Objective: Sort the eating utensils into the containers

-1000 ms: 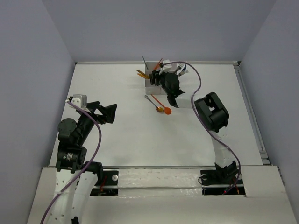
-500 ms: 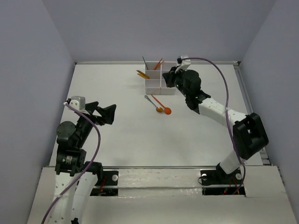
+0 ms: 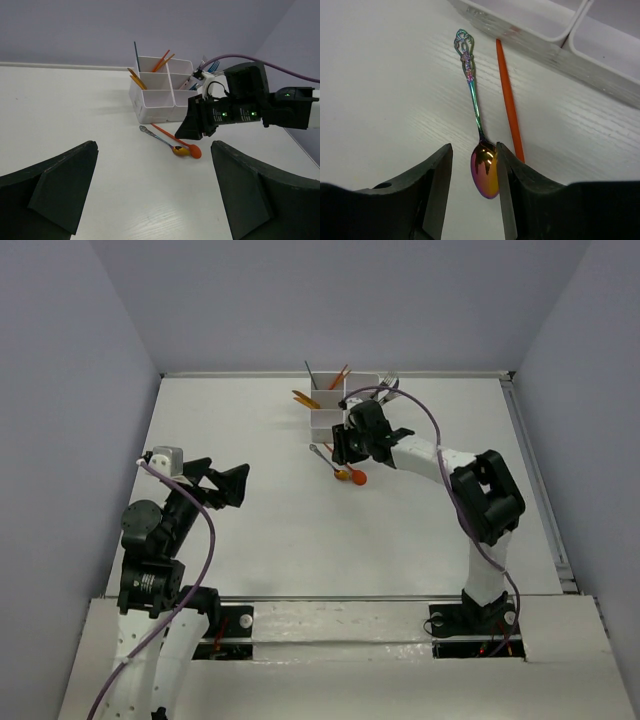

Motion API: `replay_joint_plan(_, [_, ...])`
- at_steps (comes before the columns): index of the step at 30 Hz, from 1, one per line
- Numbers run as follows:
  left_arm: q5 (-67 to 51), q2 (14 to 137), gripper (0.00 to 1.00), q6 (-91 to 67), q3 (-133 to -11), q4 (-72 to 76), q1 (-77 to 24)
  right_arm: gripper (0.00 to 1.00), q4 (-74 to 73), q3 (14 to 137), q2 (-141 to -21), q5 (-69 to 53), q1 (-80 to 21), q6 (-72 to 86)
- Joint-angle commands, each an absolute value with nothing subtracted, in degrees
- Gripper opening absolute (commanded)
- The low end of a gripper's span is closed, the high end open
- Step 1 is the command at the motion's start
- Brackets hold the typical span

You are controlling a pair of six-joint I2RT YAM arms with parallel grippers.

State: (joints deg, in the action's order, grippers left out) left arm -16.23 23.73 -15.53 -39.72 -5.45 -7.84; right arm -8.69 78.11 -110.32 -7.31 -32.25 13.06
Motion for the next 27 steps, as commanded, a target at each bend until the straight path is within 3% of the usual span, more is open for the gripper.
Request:
replay_joint_plan(1, [-16.0, 22.8, 0.99, -15.3, -39.4, -3.2, -8.1, 0.48, -12.4, 86.0, -115.1, -8.7, -33.1, 10.4])
replay_joint_plan(27, [-15.8, 22.5, 0.99, -15.3, -39.5, -3.3, -8.1, 0.56, -16.9, 105.0, -135.1, -13.5, -38.1, 4.6])
